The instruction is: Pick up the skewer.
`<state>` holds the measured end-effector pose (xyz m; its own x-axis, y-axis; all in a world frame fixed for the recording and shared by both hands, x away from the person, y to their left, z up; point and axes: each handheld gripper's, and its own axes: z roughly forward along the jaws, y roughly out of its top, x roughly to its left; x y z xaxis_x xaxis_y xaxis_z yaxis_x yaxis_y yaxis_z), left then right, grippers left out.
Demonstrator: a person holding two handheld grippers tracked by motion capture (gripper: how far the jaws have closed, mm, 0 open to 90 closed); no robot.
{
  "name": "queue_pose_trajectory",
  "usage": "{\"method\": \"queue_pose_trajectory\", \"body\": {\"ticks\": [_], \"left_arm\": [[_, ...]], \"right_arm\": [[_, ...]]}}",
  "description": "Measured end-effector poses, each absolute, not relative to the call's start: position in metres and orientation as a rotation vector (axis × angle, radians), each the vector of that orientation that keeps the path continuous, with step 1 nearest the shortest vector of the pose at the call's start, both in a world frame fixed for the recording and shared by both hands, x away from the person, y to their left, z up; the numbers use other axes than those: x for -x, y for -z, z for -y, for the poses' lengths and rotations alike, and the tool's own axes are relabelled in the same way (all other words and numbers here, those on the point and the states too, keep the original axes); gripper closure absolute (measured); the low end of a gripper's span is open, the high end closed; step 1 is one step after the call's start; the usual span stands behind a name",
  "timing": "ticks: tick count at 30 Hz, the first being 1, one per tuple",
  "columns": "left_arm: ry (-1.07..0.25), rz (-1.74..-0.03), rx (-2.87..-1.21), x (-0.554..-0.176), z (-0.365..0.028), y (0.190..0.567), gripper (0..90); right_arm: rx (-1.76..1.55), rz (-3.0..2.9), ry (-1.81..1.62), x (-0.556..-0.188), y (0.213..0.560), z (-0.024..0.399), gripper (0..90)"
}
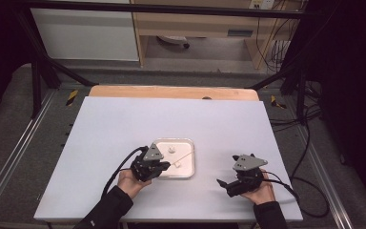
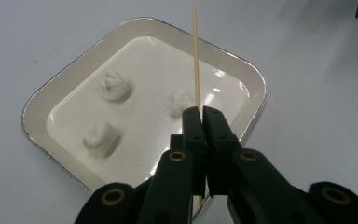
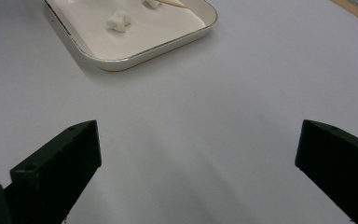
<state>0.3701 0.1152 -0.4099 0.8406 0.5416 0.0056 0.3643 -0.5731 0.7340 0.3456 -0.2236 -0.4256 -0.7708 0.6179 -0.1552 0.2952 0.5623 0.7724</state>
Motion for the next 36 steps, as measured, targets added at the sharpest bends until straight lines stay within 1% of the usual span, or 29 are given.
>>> {"method": "queue_pose_trajectory", "body": {"ticks": [13, 36], "left_arm": [[-0.282, -0.608, -2.264, -0.367, -0.099, 0.402, 88.6], [-0.261, -0.502, -2.326, -0.363, -0.062, 0.395, 88.6]], "right_arm": [[-0.613, -2.385, -0.967, -0.340, 0.416, 0.210, 2.8], [-0.395, -2.365, -0.833, -0.333, 0.410, 0.193, 13.4]]}}
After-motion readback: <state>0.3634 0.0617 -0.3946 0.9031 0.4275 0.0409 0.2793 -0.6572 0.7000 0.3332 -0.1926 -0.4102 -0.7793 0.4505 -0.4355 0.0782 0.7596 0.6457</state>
